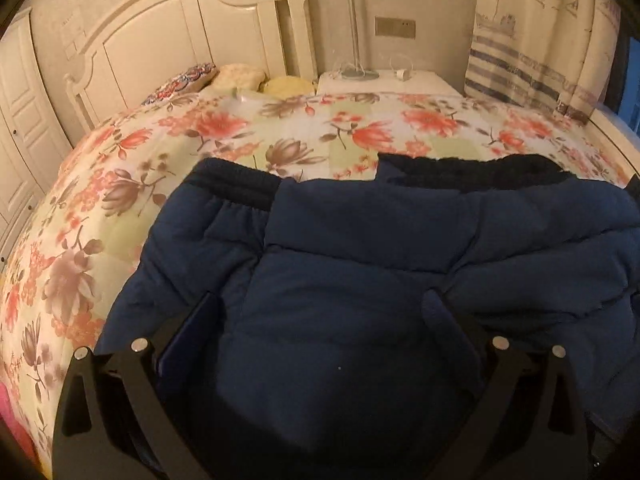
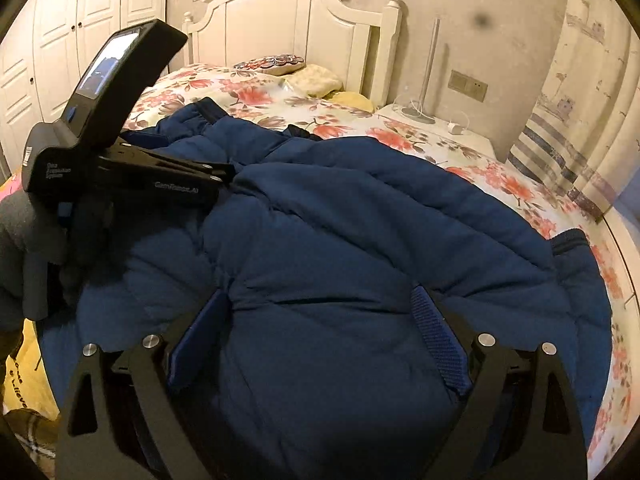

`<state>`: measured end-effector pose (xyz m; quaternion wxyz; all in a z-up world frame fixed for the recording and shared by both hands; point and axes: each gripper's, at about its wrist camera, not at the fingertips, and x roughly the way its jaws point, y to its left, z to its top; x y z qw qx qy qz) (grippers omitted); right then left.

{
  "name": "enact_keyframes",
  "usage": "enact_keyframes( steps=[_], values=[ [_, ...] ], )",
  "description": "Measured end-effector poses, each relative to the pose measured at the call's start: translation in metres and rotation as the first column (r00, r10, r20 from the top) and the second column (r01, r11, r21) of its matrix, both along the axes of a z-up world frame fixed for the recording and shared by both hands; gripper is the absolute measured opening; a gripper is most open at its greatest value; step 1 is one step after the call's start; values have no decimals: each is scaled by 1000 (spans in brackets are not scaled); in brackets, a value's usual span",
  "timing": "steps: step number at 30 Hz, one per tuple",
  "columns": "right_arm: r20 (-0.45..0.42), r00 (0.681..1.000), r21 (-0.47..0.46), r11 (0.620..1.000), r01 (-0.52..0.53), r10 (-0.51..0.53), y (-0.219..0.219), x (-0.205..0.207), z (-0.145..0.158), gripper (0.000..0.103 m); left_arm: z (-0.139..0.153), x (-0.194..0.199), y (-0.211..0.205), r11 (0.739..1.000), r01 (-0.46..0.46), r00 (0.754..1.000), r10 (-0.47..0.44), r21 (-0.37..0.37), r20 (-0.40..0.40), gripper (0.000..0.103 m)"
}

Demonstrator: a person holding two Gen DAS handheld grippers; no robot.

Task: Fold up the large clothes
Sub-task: 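Press and smooth the navy padded trousers flat with both tools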

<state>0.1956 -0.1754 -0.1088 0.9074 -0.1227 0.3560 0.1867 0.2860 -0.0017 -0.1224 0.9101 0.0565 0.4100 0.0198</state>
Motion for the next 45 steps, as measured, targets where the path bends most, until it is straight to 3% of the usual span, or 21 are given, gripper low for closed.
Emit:
enact_keyframes(
  steps=[5, 9, 11, 13, 15, 17, 19, 21, 23, 25, 27, 30, 33, 36, 37, 38, 39, 41, 45],
  values=[
    [-118, 993, -19, 1000, 5, -7, 3, 7, 16, 88, -3, 4, -5, 1000, -6, 1000, 7, 27, -17, 101],
    [35, 997, -49, 996, 74, -72, 0, 13, 54, 83, -4, 4, -3, 1000, -7, 1000, 7, 15, -17, 101],
    [62, 993, -41, 994, 105, -102, -3, 27, 60, 80, -3, 4, -3, 1000, -7, 1000, 7, 14, -16, 101],
    [26, 994, -67, 992, 107, -106, -2, 49, 46, 80, -3, 3, -2, 1000, -7, 1000, 7, 12, -14, 101],
    [-166, 980, -78, 992, 100, -112, -5, 83, 6, 81, -2, 3, -1, 1000, -11, 1000, 11, 2, -10, 101],
    [-206, 972, -63, 993, 103, -114, -8, 93, 9, 80, -2, 4, 0, 1000, -11, 1000, 11, -2, -14, 101],
    [-160, 980, -104, 989, 104, -120, -5, 96, 21, 79, -2, 4, -2, 1000, -12, 1000, 12, 9, -15, 101],
    [-138, 980, -57, 989, 140, -146, -13, 102, 34, 79, -2, 3, -2, 1000, -13, 1000, 13, 10, -13, 101],
    [-159, 967, -41, 980, 194, -198, -23, 114, 27, 79, -1, 3, -2, 1000, -14, 1000, 14, 10, -10, 101],
    [-213, 955, -59, 978, 200, -208, -24, 126, 9, 82, 0, 4, -2, 1000, -10, 1000, 10, -2, -24, 101],
    [-206, 956, -86, 977, 197, -211, -20, 130, 8, 83, 9, 4, 0, 1000, -25, 999, 24, -9, -42, 100],
    [-204, 957, -44, 979, 200, -205, -25, 128, 5, 83, 43, -8, -17, 998, 53, 998, -51, -40, 46, 100],
    [-201, 959, -5, 979, 203, -200, -30, 126, 3, 83, 62, -6, -46, 993, 110, 984, -116, 53, 136, 101],
    [-193, 962, 20, 980, 200, -192, -32, 124, 5, 83, 39, 26, -62, 986, 117, 990, -125, 122, 59, 101],
    [-199, 962, 48, 979, 200, -187, -35, 124, 7, 83, 20, 41, -60, 987, 106, 994, -105, 121, -13, 101],
    [-206, 962, 77, 977, 200, -181, -39, 124, 8, 83, 4, 53, -54, 992, 109, 991, -104, 61, -82, 101],
    [-213, 961, 111, 973, 203, -176, -43, 123, 11, 83, 2, 56, -46, 995, 100, 992, -100, 1, -82, 101],
    [-206, 959, 123, 967, 224, -196, -51, 120, 22, 83, 2, 57, -39, 995, 95, 992, -98, -37, -81, 101],
    [-91, 961, 15, 965, 263, -260, -66, 106, 44, 86, -1, 50, -45, 995, 96, 994, -95, 11, -50, 101]
  ],
)
